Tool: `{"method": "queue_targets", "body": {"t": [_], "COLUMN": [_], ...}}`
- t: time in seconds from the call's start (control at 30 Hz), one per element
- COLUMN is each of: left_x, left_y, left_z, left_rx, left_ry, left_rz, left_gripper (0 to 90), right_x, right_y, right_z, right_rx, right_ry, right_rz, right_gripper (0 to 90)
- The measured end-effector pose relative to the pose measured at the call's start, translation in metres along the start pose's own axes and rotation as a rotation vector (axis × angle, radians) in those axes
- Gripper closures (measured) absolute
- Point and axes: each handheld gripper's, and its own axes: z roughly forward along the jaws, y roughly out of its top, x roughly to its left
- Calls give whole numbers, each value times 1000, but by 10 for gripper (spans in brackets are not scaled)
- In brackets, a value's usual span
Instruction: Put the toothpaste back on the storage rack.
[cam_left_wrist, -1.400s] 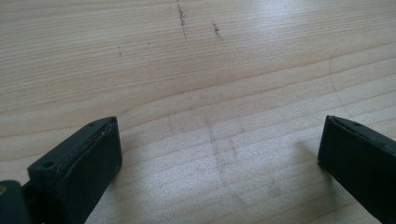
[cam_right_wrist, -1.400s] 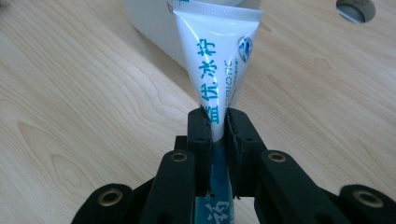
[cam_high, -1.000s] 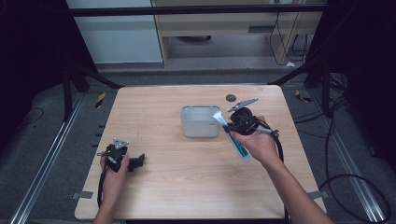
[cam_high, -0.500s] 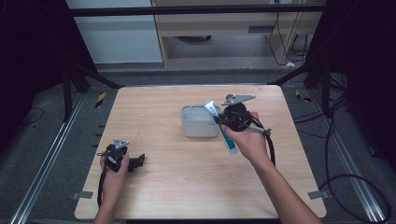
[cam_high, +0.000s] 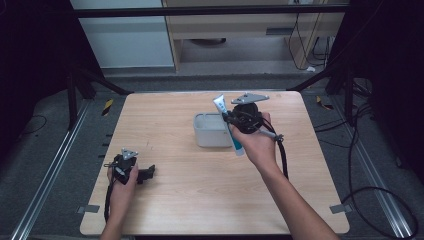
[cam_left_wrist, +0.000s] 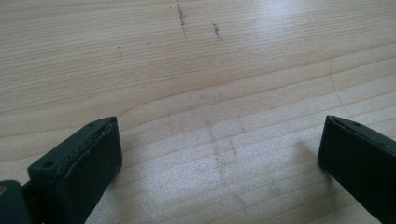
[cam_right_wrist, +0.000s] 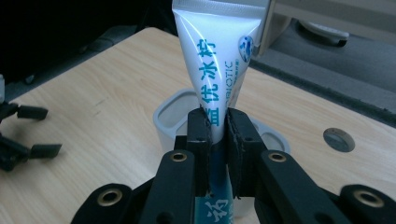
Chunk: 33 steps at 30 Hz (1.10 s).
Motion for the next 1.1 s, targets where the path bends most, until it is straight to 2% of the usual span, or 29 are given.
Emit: {"method": "queue_targets", "body": {"t": [0.17, 0.47, 0.77, 1.1], "left_x": [0, 0, 0, 0], "left_y": [0, 0, 0, 1], "left_z": [0, 0, 0, 0], "left_rx": [1, 1, 0, 0], "left_ry": [1, 0, 1, 1], "left_rz": [0, 0, 0, 0], "left_gripper": [0, 0, 0, 0], "right_x": [6, 13, 16, 19], "right_y": [14, 23, 23, 24], "right_z": [1, 5, 8, 9], "right_rx": [-69, -137, -167, -193], "right_ry": [-38, -75, -89, -85], "right_rz": [31, 46, 47, 51], "right_gripper": [806, 805, 805, 805]}}
